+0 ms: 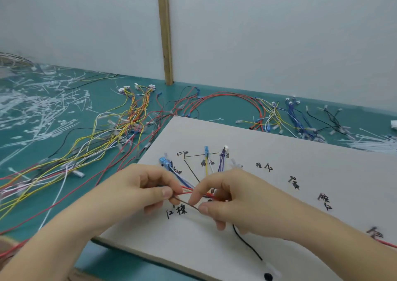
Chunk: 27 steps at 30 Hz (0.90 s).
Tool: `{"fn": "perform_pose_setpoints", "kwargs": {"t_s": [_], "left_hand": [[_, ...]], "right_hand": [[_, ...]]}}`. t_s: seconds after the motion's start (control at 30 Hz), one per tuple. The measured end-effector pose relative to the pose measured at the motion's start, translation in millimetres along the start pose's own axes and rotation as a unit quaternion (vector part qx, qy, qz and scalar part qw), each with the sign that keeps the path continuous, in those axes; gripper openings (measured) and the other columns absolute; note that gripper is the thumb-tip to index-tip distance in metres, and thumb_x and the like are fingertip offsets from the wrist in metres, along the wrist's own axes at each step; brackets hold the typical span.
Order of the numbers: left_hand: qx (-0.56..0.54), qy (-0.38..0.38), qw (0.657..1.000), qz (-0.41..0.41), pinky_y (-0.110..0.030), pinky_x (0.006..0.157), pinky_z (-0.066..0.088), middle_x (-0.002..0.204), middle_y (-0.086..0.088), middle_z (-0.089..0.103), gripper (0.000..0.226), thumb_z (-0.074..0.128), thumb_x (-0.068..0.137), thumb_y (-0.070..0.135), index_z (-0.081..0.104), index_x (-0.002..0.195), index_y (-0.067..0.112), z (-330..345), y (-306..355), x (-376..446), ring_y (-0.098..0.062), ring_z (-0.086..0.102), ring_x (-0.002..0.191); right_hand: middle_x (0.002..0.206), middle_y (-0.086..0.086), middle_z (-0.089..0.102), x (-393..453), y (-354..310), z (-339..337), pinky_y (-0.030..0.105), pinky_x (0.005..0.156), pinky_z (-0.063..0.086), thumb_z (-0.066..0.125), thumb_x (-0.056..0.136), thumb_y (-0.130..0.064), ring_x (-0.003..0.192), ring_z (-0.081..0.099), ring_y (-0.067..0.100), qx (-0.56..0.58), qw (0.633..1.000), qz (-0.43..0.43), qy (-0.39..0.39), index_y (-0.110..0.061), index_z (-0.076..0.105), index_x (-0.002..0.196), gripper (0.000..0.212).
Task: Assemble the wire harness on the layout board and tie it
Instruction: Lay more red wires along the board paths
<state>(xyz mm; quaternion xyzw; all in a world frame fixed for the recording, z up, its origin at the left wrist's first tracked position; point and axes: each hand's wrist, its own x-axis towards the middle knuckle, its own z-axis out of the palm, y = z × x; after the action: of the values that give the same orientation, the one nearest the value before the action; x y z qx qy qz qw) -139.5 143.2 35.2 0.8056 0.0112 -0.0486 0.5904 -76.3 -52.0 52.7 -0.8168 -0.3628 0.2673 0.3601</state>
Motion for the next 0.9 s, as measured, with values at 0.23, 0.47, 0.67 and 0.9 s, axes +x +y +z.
{"fn": "perform_pose_setpoints", "kwargs": {"t_s": [0.23, 0.47, 0.67, 0.9], "left_hand": [[0.065, 0.036, 0.997, -0.008, -0.014, 0.046, 0.040, 0.060, 0.001, 0.063, 0.031, 0.063, 0.083, 0.004, 0.071, 0.075, 0.033, -7.0, -13.3, -0.9, -0.003, 0.047, 0.049], [0.170, 0.043, 0.984, 0.010, -0.012, 0.052, 0.037, 0.058, 0.010, 0.061, 0.030, 0.068, 0.081, 0.014, 0.068, 0.076, 0.044, -11.1, -19.7, 0.3, 0.000, 0.048, 0.052], [0.271, 0.059, 0.960, 0.021, -0.012, 0.057, 0.038, 0.071, 0.024, 0.060, 0.031, 0.069, 0.079, 0.024, 0.063, 0.078, 0.054, -5.2, -16.8, 0.4, 0.001, 0.052, 0.063], [0.321, 0.047, 0.945, 0.052, -0.011, 0.062, 0.035, 0.089, 0.027, 0.053, 0.021, 0.070, 0.077, 0.024, 0.066, 0.066, 0.041, -0.1, -13.4, 2.9, 0.003, 0.050, 0.073]], "right_hand": [[0.051, -0.011, 0.055, 6.6, 2.9, 9.7, 0.005, 0.040, 0.033, 0.060, 0.085, -0.028, 0.044, 0.049, -0.002, -0.049, 0.999, 0.003, 0.012, -0.037, 0.062, 0.085, 0.010], [0.057, -0.010, 0.053, 8.5, 4.8, 13.7, 0.007, 0.043, 0.031, 0.059, 0.084, -0.031, 0.048, 0.047, -0.006, -0.112, 0.993, -0.005, 0.023, -0.041, 0.058, 0.082, 0.010], [0.059, -0.011, 0.051, 6.2, 4.0, 16.8, 0.021, 0.057, 0.039, 0.057, 0.084, -0.031, 0.056, 0.045, -0.002, -0.159, 0.987, -0.009, 0.038, -0.038, 0.059, 0.090, 0.009], [0.063, -0.013, 0.045, -8.7, 9.0, 4.4, 0.016, 0.060, 0.033, 0.055, 0.085, -0.036, 0.062, 0.040, -0.003, -0.241, 0.969, -0.009, 0.054, -0.036, 0.058, 0.094, 0.009]]}}
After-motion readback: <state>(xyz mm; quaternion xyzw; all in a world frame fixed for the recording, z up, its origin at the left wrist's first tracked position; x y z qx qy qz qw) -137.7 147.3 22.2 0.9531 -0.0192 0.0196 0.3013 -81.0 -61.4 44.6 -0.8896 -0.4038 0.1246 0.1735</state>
